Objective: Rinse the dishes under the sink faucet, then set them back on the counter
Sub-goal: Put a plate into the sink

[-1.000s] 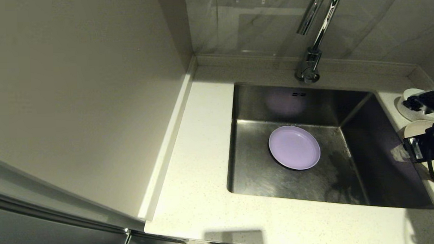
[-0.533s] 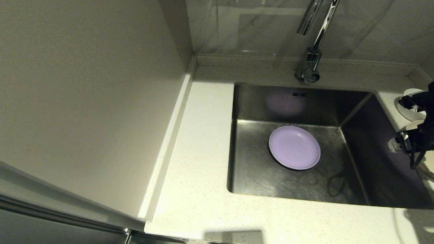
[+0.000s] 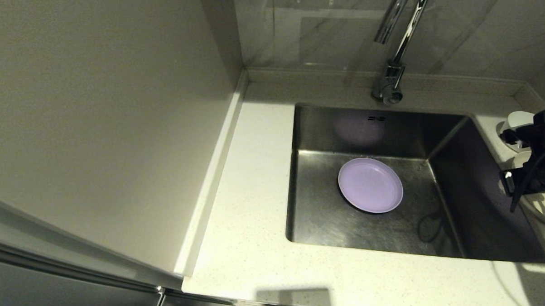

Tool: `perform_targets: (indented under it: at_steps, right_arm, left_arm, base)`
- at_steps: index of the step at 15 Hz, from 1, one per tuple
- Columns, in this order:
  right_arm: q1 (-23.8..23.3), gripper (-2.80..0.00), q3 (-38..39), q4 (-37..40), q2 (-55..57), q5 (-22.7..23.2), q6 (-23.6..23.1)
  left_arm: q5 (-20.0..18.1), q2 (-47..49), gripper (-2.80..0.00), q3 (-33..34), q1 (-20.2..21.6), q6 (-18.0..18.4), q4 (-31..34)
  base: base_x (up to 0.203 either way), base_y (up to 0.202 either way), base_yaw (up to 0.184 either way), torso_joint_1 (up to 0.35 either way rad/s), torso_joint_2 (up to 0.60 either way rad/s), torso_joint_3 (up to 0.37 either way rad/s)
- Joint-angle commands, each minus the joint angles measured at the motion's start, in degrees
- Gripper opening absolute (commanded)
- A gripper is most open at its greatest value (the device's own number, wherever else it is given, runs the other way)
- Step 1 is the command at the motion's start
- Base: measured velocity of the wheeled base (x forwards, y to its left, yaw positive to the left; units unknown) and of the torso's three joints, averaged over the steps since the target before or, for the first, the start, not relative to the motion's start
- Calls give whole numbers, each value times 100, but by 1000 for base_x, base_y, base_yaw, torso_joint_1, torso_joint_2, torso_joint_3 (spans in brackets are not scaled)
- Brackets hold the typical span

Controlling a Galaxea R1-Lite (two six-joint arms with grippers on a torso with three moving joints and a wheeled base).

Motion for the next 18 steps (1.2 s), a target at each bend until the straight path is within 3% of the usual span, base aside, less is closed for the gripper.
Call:
perform_targets:
  at_steps: [1, 11, 18]
  right_arm:
    - [6, -280, 34, -2, -134, -31, -20]
    - [267, -280, 861, -11, -1268, -31, -268]
    - [412, -280, 2079, -11, -2979, -14, -539]
  left_arm:
    - [3, -22, -280, 0, 2, -4, -3]
    - [3, -18, -280, 0, 2, -4, -3]
    - [3, -18, -280, 0, -6, 1, -3]
  base:
    - [0, 0, 0, 0, 0, 0]
    - [0, 0, 0, 0, 0, 0]
    - [0, 0, 0, 0, 0, 0]
